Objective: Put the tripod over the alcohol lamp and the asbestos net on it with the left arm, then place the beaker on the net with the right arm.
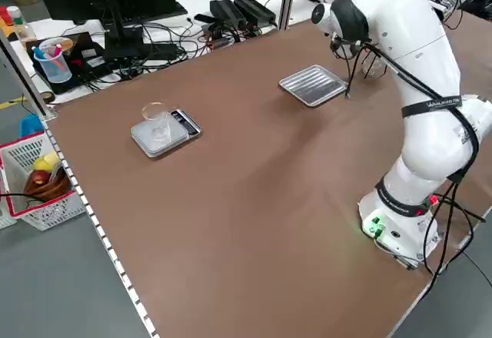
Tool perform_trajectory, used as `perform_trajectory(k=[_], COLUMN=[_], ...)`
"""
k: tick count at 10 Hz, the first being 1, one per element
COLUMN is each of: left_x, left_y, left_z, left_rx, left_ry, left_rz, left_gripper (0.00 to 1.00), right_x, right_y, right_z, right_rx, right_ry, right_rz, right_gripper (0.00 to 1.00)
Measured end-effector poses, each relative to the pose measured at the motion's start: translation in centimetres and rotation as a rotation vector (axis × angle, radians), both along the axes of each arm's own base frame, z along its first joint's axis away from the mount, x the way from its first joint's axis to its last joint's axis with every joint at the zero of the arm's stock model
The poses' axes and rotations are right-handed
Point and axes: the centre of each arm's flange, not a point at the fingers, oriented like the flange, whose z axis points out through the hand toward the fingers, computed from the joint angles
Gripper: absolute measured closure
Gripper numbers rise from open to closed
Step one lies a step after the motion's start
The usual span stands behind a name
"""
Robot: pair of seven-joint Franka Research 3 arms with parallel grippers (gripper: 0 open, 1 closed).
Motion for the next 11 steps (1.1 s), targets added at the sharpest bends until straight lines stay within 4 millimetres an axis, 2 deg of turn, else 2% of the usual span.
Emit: perform_trajectory(k=[3, 11], left_x=[0.46, 0.17], left_y=[0.64, 0.28], left_z=[-0.02, -0.01], left_rx=[0.000, 0.000], left_ry=[0.000, 0.000], left_rz=[0.011, 0.005], left_gripper=[0.88, 0.87], right_x=[0.20, 0.31], right_y=[0.07, 0.12], right_z=[0.06, 0.09], right_rx=[-0.003, -0.005], right_ry=[0.002, 0.003], right_rz=[0.005, 0.008], right_gripper=[0.41, 0.41])
